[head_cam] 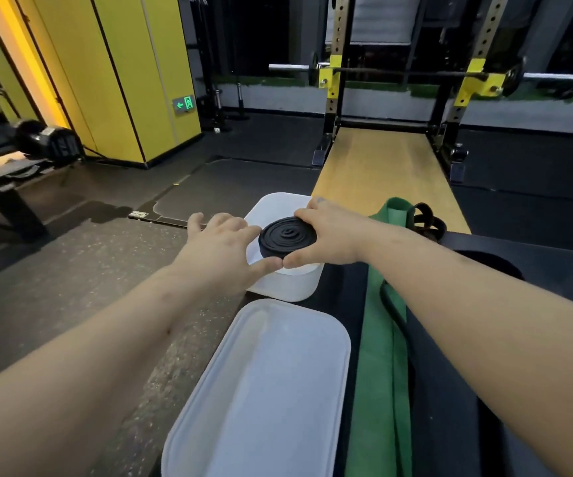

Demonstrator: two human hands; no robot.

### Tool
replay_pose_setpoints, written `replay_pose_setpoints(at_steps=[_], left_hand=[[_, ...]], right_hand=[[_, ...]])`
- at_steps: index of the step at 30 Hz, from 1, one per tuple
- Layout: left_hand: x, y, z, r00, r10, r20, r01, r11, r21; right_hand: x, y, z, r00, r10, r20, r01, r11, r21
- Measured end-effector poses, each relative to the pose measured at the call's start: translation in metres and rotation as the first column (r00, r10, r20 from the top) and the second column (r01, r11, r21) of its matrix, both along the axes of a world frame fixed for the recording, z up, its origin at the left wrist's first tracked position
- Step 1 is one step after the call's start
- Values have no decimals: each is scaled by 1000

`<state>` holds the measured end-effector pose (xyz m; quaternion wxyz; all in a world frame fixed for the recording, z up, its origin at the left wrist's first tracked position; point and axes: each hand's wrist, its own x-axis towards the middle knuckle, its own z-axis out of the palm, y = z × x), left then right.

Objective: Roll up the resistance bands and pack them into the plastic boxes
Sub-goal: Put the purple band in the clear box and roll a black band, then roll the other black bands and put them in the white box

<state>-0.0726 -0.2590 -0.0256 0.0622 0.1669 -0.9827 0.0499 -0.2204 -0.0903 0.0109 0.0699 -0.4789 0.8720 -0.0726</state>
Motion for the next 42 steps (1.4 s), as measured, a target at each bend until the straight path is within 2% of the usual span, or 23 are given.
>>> replay_pose_setpoints(at_steps=[5,8,10,14,17,21,31,37,42], left_hand=[[0,-10,-15,998,59,19,-60,993,98],[2,-9,-20,996,40,85,-59,969,239],[3,-9,-20,997,21,75,-44,943,330],[3,-10,-22,999,-4,53,-14,946,323],[3,-5,-20,994,-21,106,-16,940,339],[1,9,-21,998,-8,63,-14,940,341],[-2,38,-18,998,9,69,-37,909,415],[0,45,-20,998,6,69,-30,937,348],[-1,46,-18,997,-1,76,-23,953,302]], right_hand=[[-9,-22,-13,999,1,41,-3,999,36],[-12,-31,-18,1000,-5,23,3,993,120],[-13,-39,-23,1000,-2,11,0,980,199],[-15,-50,-27,1000,8,-11,-3,937,351],[-17,-50,-29,1000,-16,-24,26,892,451],[-18,-44,-30,996,-7,-85,52,838,543],[-47,-14,-39,997,18,-69,24,831,556],[-48,0,-40,995,58,-78,-16,891,453],[-39,5,-37,995,41,-92,8,882,471]])
